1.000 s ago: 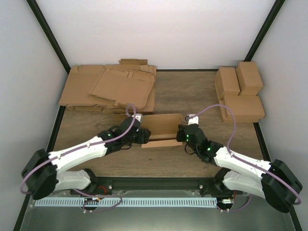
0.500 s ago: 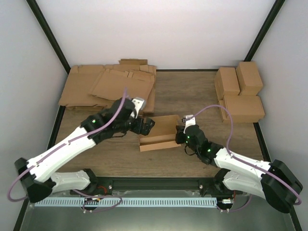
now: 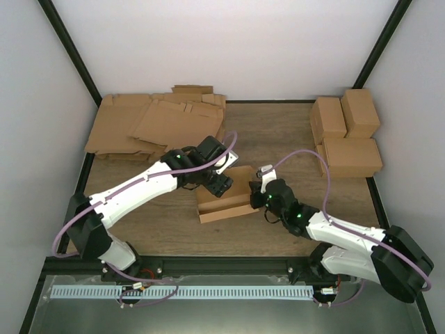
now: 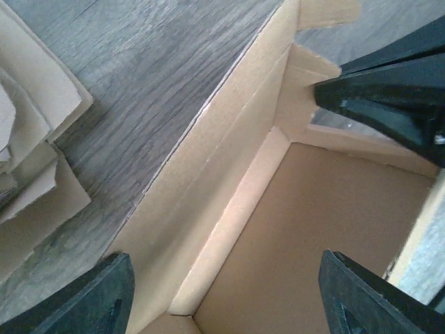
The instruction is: Fold the paper box
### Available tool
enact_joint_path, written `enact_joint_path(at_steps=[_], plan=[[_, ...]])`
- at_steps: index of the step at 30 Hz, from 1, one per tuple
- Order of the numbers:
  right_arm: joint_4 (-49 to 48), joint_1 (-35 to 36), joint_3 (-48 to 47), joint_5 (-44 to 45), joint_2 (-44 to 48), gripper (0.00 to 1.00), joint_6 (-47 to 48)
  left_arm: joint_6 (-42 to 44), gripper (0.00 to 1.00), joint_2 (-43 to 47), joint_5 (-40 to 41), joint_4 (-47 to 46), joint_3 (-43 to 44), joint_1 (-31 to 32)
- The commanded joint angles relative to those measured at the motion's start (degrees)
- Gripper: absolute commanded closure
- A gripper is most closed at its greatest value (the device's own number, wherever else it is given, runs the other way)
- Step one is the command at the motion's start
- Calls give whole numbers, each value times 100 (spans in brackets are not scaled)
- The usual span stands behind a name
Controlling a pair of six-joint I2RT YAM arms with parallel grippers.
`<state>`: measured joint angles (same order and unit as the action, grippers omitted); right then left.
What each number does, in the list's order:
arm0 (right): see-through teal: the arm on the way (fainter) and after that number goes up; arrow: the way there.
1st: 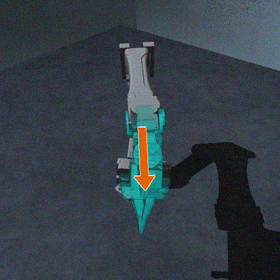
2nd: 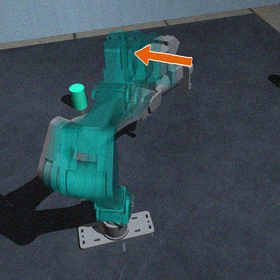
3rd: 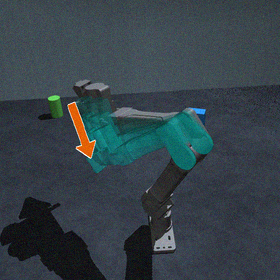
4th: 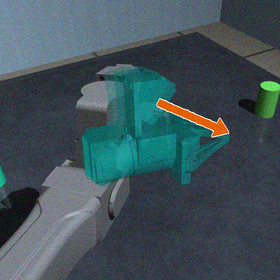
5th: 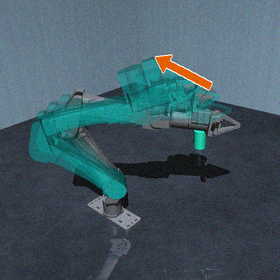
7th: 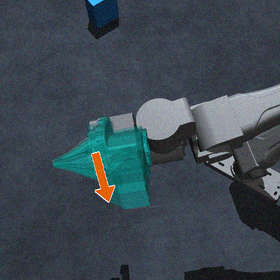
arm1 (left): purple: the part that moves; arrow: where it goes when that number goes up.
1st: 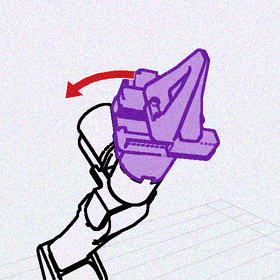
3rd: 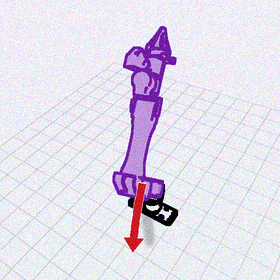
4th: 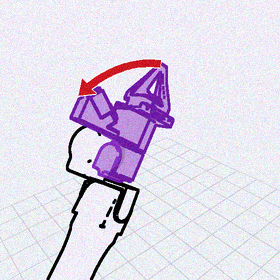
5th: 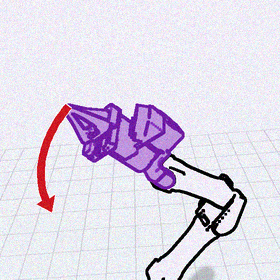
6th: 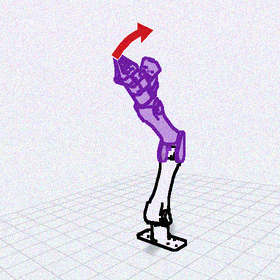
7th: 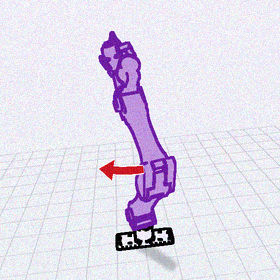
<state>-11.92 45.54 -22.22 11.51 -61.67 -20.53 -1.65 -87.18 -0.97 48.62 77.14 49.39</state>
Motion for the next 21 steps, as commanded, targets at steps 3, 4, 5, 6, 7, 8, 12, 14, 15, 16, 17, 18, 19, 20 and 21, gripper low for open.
enact_joint_path(at_steps=[3, 4, 5, 6, 7, 8, 12, 14, 15, 16, 17, 18, 19, 20, 21], plan=[[415, 78, -102, -251, -180, 99, 210, 168, 22, -158, 787, -15, 290, -13], [420, 78, -118, -251, -206, 99, 221, 165, 21, -145, 805, -37, 319, -16], [424, 78, -131, -246, -221, 99, 237, 156, 21, -126, 864, -45, 348, -17], [425, 78, -142, -248, -242, 99, 242, 150, 21, -94, 910, -63, 382, -11], [432, 78, -149, -246, -255, 99, 255, 152, 21, -46, 930, -94, 410, -15], [441, 78, -158, -246, -268, 99, 266, 163, 21, 14, 920, -131, 429, -16], [459, 75, -187, -229, -285, 99, 307, 264, 24, 96, 804, -202, 532, -19], [435, 78, -178, -228, -278, 99, 331, 322, 24, -33, 874, -130, 595, -27], [429, 78, -178, -228, -278, 99, 343, 338, 24, -141, 916, -68, 630, -34], [420, 78, -180, -239, -275, 99, 367, 348, 24, -256, 946, -23, 662, -52], [418, 78, -185, -245, -271, 99, 382, 349, 24, -364, 933, -13, 676, -68], [425, 78, -188, -257, -270, 99, 400, 350, 24, -434, 883, -54, 672, -82], [426, 78, -206, -259, -272, 99, 411, 354, 24, -493, 762, -116, 645, -89], [429, 78, -204, -263, -273, 99, 424, 388, 24, -555, 631, -210, 625, -102], [431, 78, -204, -266, -267, 99, 439, 405, 24, -589, 505, -279, 608, -111]])
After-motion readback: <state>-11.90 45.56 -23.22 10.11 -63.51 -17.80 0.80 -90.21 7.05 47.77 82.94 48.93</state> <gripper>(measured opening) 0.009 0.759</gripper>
